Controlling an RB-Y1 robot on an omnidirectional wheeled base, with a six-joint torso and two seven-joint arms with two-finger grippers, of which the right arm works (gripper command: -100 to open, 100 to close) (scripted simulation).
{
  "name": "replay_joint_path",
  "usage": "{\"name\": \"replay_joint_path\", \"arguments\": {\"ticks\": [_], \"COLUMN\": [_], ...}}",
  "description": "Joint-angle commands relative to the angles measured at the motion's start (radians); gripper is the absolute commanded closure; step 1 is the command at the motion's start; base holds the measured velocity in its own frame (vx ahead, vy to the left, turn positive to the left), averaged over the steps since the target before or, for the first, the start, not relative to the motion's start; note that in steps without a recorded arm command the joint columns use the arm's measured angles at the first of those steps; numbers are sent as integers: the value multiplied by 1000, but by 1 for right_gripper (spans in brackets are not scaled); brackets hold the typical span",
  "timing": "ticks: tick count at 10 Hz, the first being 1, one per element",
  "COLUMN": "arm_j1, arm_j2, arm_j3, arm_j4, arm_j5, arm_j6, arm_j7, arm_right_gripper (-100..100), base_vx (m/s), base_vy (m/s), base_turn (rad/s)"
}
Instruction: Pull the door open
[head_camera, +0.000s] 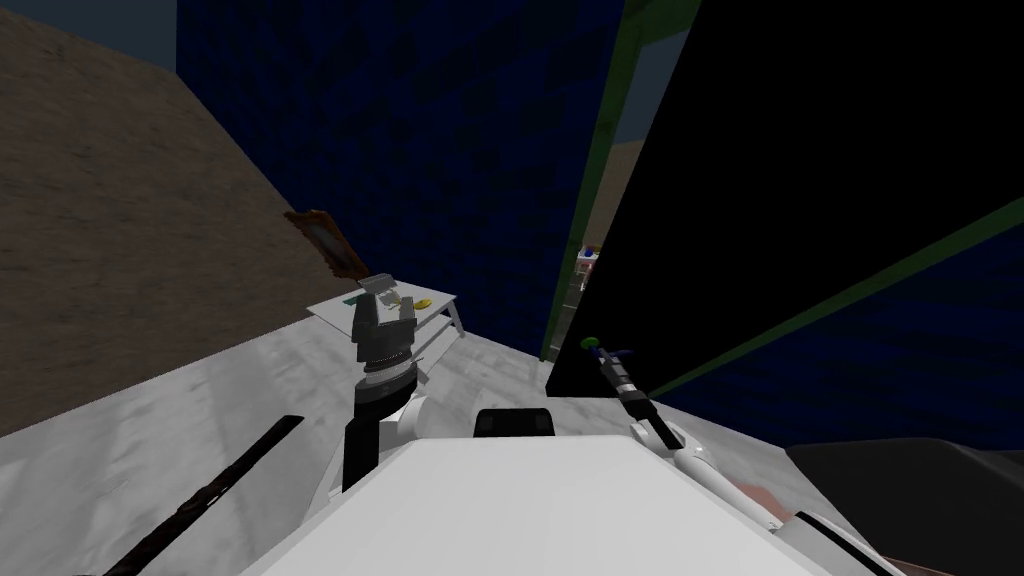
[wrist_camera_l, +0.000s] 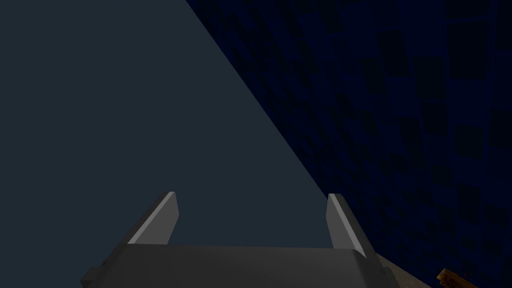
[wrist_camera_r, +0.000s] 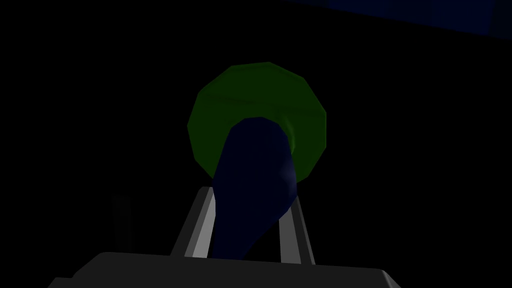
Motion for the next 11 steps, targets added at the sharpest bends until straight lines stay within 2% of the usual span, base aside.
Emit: {"name": "replay_joint_path", "arguments": {"ticks": [1,2,3,4,6,11], "arm_j1": [25,34,29,46,62,100], "arm_j2": [-28,-38,-29,-41,-57,-93], "arm_j3": [15,23,19,35,49,83], "arm_j4": [-10,-11,-16,-7,3,27], "arm_j5": [-7,-9,-7,-11,-17,-32], "arm_j6": [-31,-44,-29,-61,-96,-181], "arm_j7": [-13,-19,-15,-26,-35,-59], "arm_right_gripper": [100,100,100,100,100,100], "base_vx": [-217,-205,-80,-151,-217,-221], "base_vy": [-49,-68,-30,-74,-111,-75], "base_turn": [141,122,27,168,243,161]}}
